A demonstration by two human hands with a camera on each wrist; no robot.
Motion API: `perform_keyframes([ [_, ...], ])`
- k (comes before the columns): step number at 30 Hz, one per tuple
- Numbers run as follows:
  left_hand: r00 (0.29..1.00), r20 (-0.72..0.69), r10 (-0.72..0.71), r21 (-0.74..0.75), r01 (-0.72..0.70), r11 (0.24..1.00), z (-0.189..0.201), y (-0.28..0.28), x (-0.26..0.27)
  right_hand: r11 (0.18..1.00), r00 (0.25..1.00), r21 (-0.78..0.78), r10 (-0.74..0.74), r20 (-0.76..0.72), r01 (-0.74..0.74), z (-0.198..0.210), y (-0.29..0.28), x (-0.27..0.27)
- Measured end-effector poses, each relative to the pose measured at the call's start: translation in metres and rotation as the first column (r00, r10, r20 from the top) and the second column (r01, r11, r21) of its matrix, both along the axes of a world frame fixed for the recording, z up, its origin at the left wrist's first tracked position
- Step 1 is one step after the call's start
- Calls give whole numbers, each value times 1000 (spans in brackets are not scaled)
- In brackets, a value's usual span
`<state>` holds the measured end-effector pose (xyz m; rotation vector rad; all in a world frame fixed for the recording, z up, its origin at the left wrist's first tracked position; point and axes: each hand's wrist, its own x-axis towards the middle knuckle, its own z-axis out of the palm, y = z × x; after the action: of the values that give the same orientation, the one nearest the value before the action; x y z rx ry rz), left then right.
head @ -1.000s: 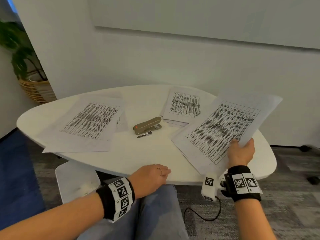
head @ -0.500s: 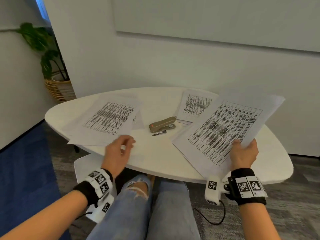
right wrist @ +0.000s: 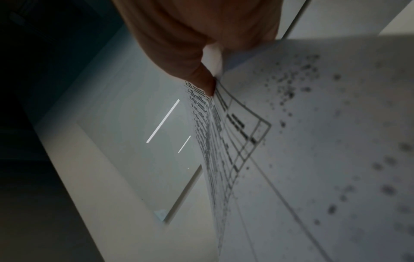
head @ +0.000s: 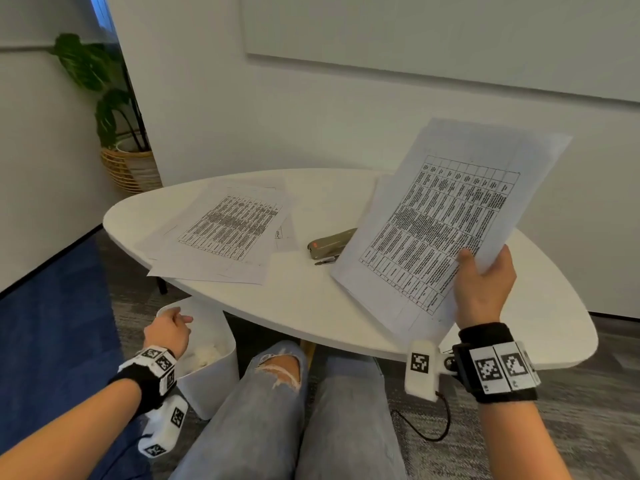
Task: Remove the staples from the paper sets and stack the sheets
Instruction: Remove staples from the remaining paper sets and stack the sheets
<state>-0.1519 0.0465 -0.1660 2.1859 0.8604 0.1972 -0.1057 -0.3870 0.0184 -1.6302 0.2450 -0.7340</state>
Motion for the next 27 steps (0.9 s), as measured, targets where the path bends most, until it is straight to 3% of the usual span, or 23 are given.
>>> perform_keyframes([
  [4, 986, -165, 16, -6, -17, 1000, 14, -8, 17, 998, 998, -17, 65, 20, -64, -1, 6, -2],
  [6, 929, -342, -140, 2, 150, 989, 29, -15, 17, 994, 993, -20, 111, 39, -111, -2, 9, -3],
  [8, 761, -567, -314, 75, 428, 901, 47, -22, 12, 987, 985, -13, 164, 54, -163, -1, 10, -4],
  [10, 548, -729, -410, 126, 696, 707, 71, -34, 5, 976, 974, 9, 218, 60, -218, 1, 13, -2],
  [12, 433, -758, -487, 56, 788, 613, 108, -48, -3, 958, 958, 42, 281, 54, -283, 4, 18, 3],
  [13, 425, -706, -566, -39, 775, 631, 129, -55, -5, 947, 948, 57, 313, 50, -316, 5, 21, 7],
  [15, 516, -456, -725, -227, 720, 656, 167, -67, -4, 924, 926, 67, 374, 47, -377, 6, 28, 14],
  [16, 595, -291, -749, -231, 716, 659, 182, -73, -1, 912, 914, 71, 401, 53, -404, 7, 31, 17],
  [18, 749, 3, -663, -68, 661, 747, 204, -88, 13, 888, 892, 85, 446, 73, -451, 9, 39, 23],
  [20, 804, 226, -550, 7, 563, 826, 215, -104, 31, 866, 870, 91, 484, 93, -491, 11, 47, 27],
  [22, 797, 413, -442, -59, 507, 860, 221, -120, 45, 841, 846, 95, 522, 109, -532, 13, 55, 29],
  [24, 742, 553, -379, -73, 496, 865, 225, -135, 54, 823, 826, 85, 551, 116, -561, 16, 63, 31],
  [27, 668, 638, -383, -50, 532, 845, 227, -149, 59, 817, 818, 71, 563, 115, -572, 24, 63, 35],
])
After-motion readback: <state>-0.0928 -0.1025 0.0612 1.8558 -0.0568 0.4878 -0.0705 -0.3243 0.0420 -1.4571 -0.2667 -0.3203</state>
